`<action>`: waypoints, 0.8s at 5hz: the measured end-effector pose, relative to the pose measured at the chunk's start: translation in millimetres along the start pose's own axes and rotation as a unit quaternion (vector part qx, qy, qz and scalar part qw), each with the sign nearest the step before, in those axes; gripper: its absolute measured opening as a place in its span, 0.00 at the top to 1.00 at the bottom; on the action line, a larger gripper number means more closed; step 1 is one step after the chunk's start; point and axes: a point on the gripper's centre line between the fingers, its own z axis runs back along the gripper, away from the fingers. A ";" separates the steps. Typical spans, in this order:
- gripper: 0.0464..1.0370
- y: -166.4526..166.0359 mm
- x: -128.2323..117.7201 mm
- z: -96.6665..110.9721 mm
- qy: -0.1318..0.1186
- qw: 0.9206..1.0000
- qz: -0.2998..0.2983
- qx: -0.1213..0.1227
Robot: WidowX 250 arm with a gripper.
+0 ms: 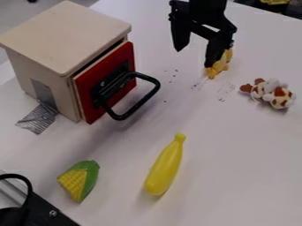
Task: Open the drawer
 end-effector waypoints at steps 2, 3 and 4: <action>0.04 -3.1 -33.0 -30.3 0.047 0.999 0.005 -0.014; 0.04 1.4 -58.7 -23.5 0.037 0.999 0.013 -0.014; 0.04 7.2 -81.6 -24.3 0.038 0.999 0.016 -0.001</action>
